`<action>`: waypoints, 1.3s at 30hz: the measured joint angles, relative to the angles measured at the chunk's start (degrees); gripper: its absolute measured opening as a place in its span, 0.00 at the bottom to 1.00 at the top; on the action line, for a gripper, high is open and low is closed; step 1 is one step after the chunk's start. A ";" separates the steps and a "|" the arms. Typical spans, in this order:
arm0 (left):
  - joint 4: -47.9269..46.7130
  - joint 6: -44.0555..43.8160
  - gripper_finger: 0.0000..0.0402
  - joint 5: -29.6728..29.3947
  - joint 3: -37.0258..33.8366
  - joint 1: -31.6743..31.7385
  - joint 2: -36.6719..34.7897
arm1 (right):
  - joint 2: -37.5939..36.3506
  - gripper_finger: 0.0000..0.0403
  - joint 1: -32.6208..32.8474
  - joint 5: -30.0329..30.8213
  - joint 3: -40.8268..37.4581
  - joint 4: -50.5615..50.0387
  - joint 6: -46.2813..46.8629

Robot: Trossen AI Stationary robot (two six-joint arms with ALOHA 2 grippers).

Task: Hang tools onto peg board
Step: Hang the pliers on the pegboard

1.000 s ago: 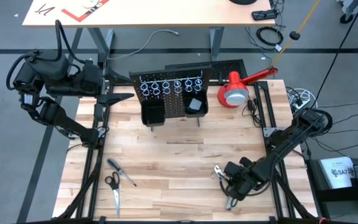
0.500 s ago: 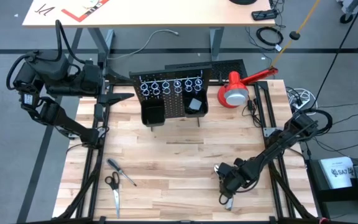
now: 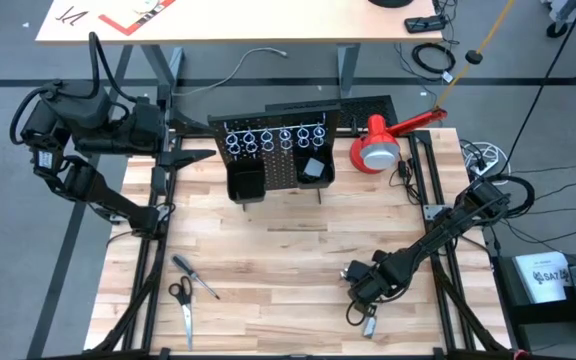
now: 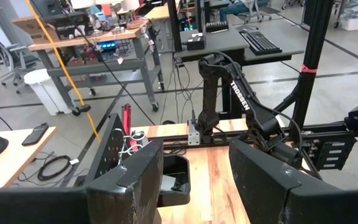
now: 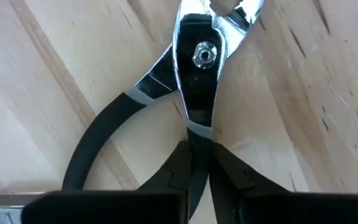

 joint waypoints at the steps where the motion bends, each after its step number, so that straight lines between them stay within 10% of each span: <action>1: 0.01 0.00 0.48 -0.01 0.00 0.01 0.00 | 0.00 0.06 0.00 0.06 -0.02 0.02 -0.34; 21: 0.07 -0.11 0.48 -0.07 0.00 0.00 0.00 | 0.07 0.06 -1.92 21.77 17.26 -5.38 -17.05; 39: 4.65 -0.13 0.48 -0.23 0.07 0.02 -0.50 | -0.24 0.06 -12.70 53.25 45.67 9.20 -58.28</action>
